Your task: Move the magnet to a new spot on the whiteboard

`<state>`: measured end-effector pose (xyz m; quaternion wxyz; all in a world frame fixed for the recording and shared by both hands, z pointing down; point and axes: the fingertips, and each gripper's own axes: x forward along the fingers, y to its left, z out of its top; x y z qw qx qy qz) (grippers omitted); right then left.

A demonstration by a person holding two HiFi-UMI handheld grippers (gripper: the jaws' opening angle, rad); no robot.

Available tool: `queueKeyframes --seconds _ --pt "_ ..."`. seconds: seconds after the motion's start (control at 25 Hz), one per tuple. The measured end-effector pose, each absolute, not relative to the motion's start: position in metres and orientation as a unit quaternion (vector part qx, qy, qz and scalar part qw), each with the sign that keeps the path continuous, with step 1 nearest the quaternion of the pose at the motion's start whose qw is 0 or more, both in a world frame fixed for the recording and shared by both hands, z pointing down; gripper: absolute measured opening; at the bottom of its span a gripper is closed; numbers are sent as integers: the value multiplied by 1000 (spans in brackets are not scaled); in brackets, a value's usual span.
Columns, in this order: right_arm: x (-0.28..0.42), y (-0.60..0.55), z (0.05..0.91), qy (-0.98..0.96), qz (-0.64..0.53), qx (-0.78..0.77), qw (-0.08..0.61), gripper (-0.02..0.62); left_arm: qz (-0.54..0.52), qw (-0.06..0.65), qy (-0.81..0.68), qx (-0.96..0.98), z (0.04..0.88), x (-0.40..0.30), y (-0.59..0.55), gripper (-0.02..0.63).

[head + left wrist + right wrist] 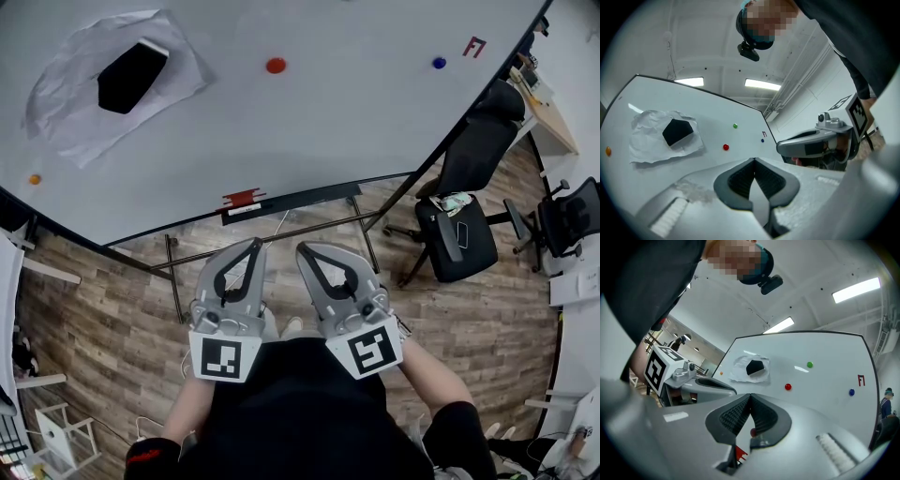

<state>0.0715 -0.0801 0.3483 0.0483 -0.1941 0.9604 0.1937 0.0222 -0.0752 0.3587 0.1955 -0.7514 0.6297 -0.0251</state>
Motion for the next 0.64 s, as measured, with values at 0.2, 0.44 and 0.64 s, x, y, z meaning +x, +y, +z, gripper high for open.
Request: queueKeyframes --seconds 0.2,0.44,0.64 --pt "74 -88 346 958 195 -206 50 2 -24 197 628 -752 358 21 -78 2" --pt "76 -98 345 956 187 -221 54 0 -27 199 627 -753 357 21 -83 2" --pt "75 -103 348 957 178 -225 51 0 -28 196 628 -753 359 18 -87 2"
